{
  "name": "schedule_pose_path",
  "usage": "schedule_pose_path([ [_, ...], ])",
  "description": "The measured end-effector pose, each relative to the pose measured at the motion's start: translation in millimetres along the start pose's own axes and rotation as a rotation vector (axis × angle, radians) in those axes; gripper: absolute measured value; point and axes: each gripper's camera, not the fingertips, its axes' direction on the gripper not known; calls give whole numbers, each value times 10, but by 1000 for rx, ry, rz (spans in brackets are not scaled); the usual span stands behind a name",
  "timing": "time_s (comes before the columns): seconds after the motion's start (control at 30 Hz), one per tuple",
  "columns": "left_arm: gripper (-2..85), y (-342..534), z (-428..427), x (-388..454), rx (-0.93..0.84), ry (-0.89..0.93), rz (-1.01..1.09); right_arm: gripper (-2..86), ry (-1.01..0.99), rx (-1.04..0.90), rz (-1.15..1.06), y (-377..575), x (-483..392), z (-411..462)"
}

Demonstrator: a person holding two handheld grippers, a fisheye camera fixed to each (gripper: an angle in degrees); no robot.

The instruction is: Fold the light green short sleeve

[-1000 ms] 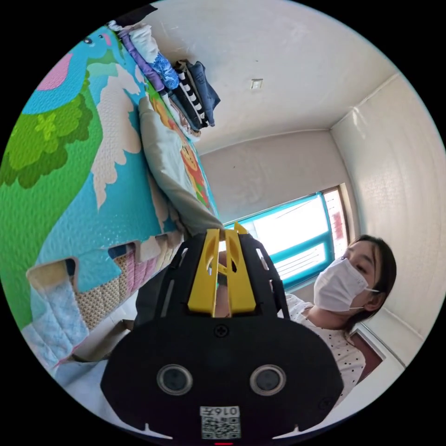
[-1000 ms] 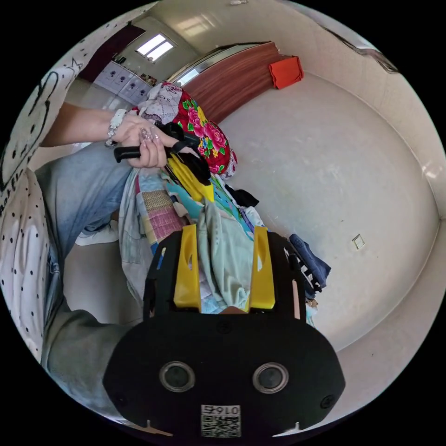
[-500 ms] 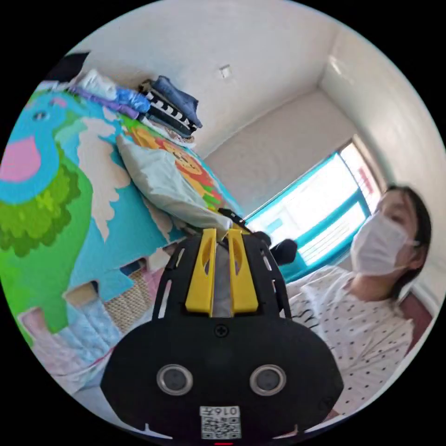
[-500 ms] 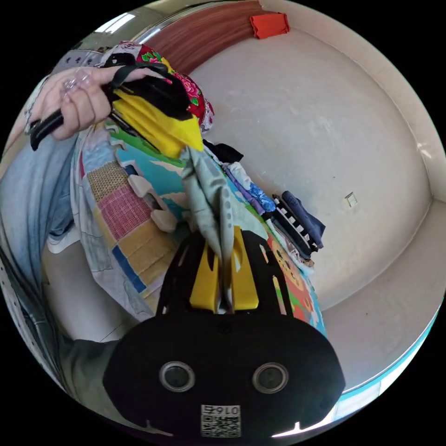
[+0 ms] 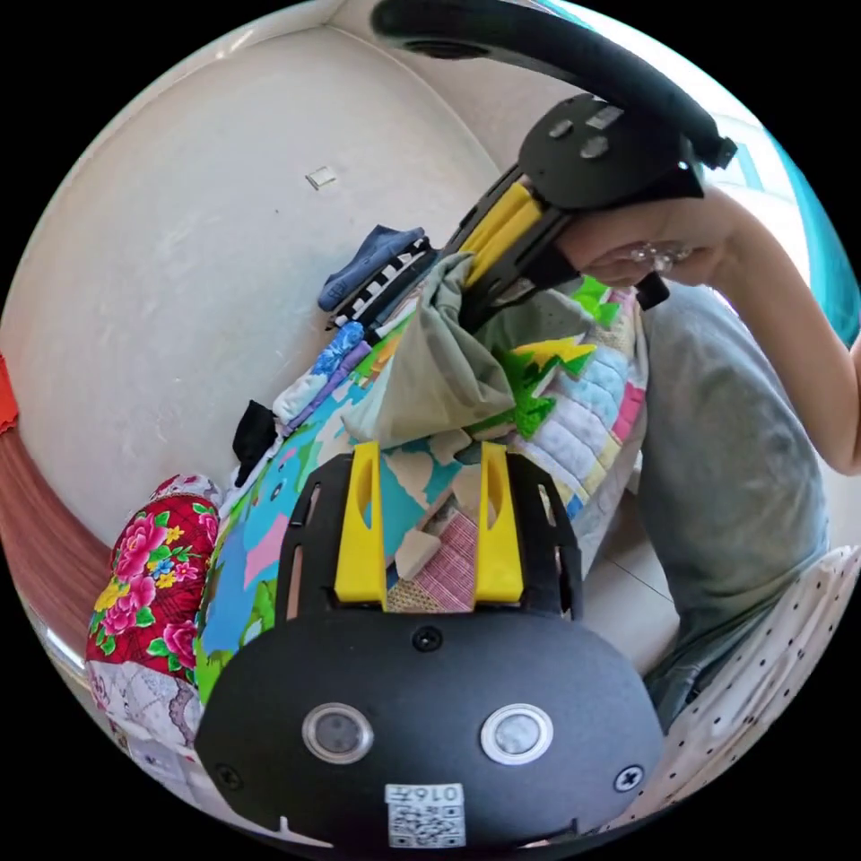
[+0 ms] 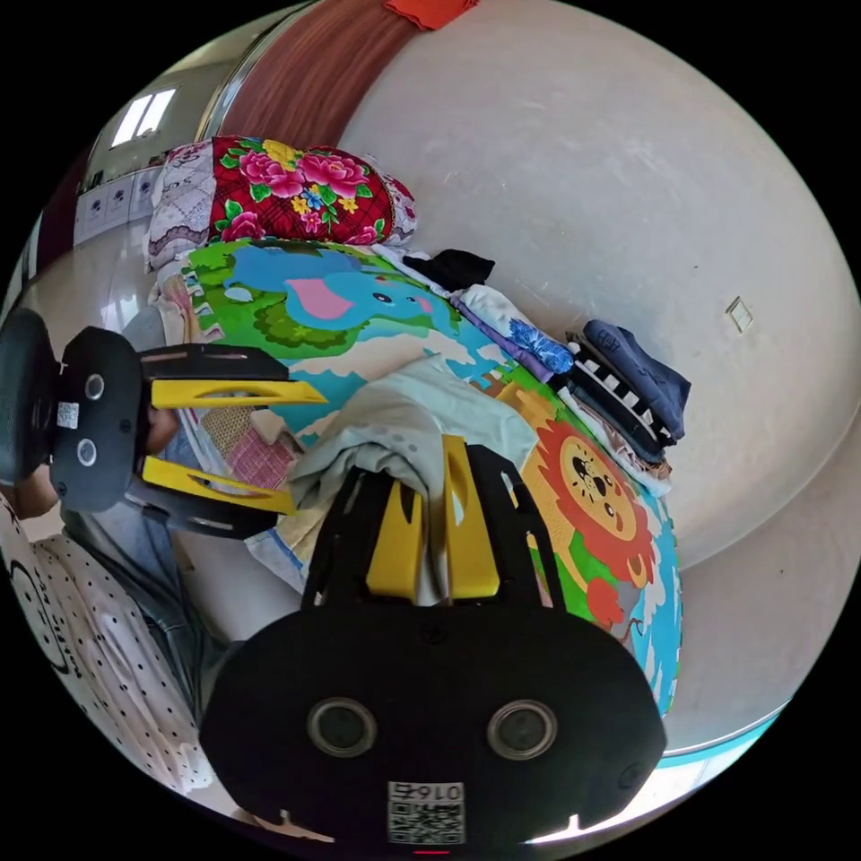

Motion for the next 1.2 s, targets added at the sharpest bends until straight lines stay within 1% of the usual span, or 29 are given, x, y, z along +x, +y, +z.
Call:
schedule_pose_path([
  [0.1, 135, -113, 148, 168, 10, 54, 8, 26, -34, 26, -27, 140, 240, 171],
  [0.2, 128, -221, 326, 362, -6, 35, 28, 26, -125, 54, -15, 313, 593, 351],
  [0.37, 114, -338, 677, 745, -36, -7, 118, 28, -337, 136, 16, 702, 1298, 655],
  [0.57, 93, -451, 1201, 1115, -55, 27, 257, 31, -542, 206, 39, 1106, 1968, 1037],
  [0.67, 69, -489, 1383, 1215, -31, 71, 327, 31, -583, 208, 83, 1255, 2244, 1254],
  [0.77, 60, -532, 1574, 1332, -12, 72, 432, 29, -599, 209, 114, 1305, 2481, 1456],
  [0.8, 56, -587, 1677, 1334, -38, 70, 447, 29, -602, 210, 117, 1292, 2528, 1499],
  [0.87, 47, -713, 1832, 1265, -97, 19, 449, 29, -589, 200, 121, 1137, 2722, 1684],
  [0.97, 42, -938, 1898, 954, -130, -133, 380, 28, -508, 191, 102, 770, 2921, 1902],
  [1.0, 41, -991, 1855, 819, -133, -193, 342, 28, -488, 201, 95, 689, 2950, 1929],
  [1.07, 41, -977, 1747, 731, -134, -283, 335, 28, -421, 274, 60, 394, 3011, 1966],
  [1.13, 41, -840, 1663, 815, -156, -373, 390, 27, -404, 325, 11, 239, 2982, 1966],
  [1.2, 42, -499, 1650, 1151, -210, -428, 520, 27, -446, 331, -57, 147, 2910, 1997],
])
